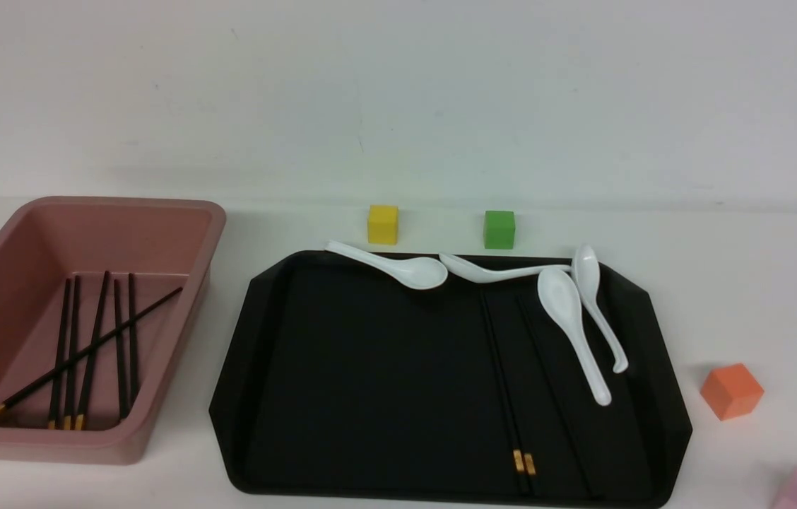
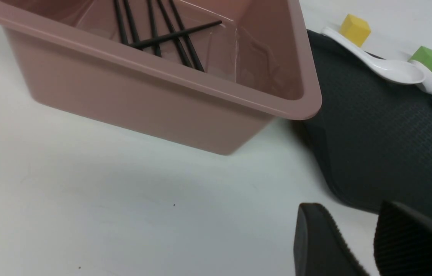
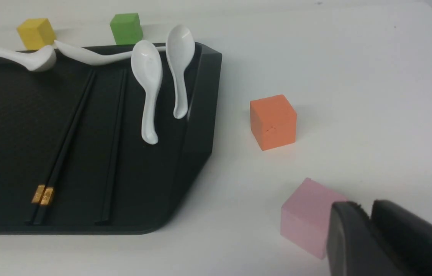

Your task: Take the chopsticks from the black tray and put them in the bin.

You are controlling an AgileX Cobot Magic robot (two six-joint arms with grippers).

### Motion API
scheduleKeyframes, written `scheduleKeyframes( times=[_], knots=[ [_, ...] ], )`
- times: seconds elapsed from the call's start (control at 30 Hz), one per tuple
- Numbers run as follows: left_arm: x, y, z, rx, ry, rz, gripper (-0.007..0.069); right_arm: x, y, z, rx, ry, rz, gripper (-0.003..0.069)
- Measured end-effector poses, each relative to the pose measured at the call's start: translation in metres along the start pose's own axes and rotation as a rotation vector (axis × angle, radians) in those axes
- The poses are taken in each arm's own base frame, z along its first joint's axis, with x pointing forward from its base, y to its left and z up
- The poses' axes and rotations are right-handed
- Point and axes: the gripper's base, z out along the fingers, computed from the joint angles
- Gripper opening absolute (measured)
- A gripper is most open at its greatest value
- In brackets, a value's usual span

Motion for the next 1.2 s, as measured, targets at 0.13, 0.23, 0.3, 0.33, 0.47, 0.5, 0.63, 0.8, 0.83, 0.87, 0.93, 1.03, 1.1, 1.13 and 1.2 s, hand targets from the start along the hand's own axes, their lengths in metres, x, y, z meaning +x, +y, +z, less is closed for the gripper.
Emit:
scheduleKeyframes(
  times=[0.13,0.23,0.3,0.33,0.47,0.5,0.63,0.8,0.83,0.87,0.93,1.03,1.1,1.13,1.2],
  knots=[
    [0.0,0.0,0.0,0.0,0.0,0.0,0.0238,0.0,0.0,0.0,0.0,0.0,0.0,0.0107],
    [0.0,0.0,0.0,0.0,0.0,0.0,0.0238,0.0,0.0,0.0,0.0,0.0,0.001,0.0111],
    [0.0,0.0,0.0,0.0,0.0,0.0,0.0238,0.0,0.0,0.0,0.0,0.0,0.001,0.0113],
    [0.0,0.0,0.0,0.0,0.0,0.0,0.0238,0.0,0.0,0.0,0.0,0.0,0.001,0.0114],
    [0.0,0.0,0.0,0.0,0.0,0.0,0.0238,0.0,0.0,0.0,0.0,0.0,0.001,0.0118],
    [0.0,0.0,0.0,0.0,0.0,0.0,0.0238,0.0,0.0,0.0,0.0,0.0,0.002,0.0119],
    [0.0,0.0,0.0,0.0,0.0,-0.001,0.0238,0.0,0.0,0.0,0.0,0.0,0.002,0.0125],
    [0.0,0.0,0.0,0.0,0.0,-0.001,0.0238,0.0,0.0,0.0,0.0,0.0,0.002,0.0129],
    [0.0,0.0,0.0,0.0,0.0,-0.001,0.0238,0.0,0.0,0.0,0.0,0.0,0.002,0.013],
    [0.0,0.0,0.0,0.0,0.0,-0.001,0.0238,0.0,0.0,0.0,0.0,0.0,0.002,0.0131],
    [0.0,0.0,0.0,0.0,0.0,-0.001,0.0238,0.0,0.0,0.0,0.0,0.0,0.002,0.0132],
    [0.0,0.0,0.0,0.0,0.0,-0.001,0.0238,0.0,0.0,0.0,0.0,0.0,0.002,0.0132],
    [0.0,0.0,0.0,0.0,0.0,-0.001,0.0238,0.0,0.0,0.0,0.0,0.0,0.002,0.0132],
    [0.0,0.0,0.0,0.0,0.0,-0.001,0.0238,0.0,0.0,0.0,0.0,0.0,0.002,0.0132],
    [0.0,0.0,0.0,0.0,0.0,-0.001,0.0238,0.0,0.0,0.0,0.0,0.0,0.002,0.0132]
  ],
)
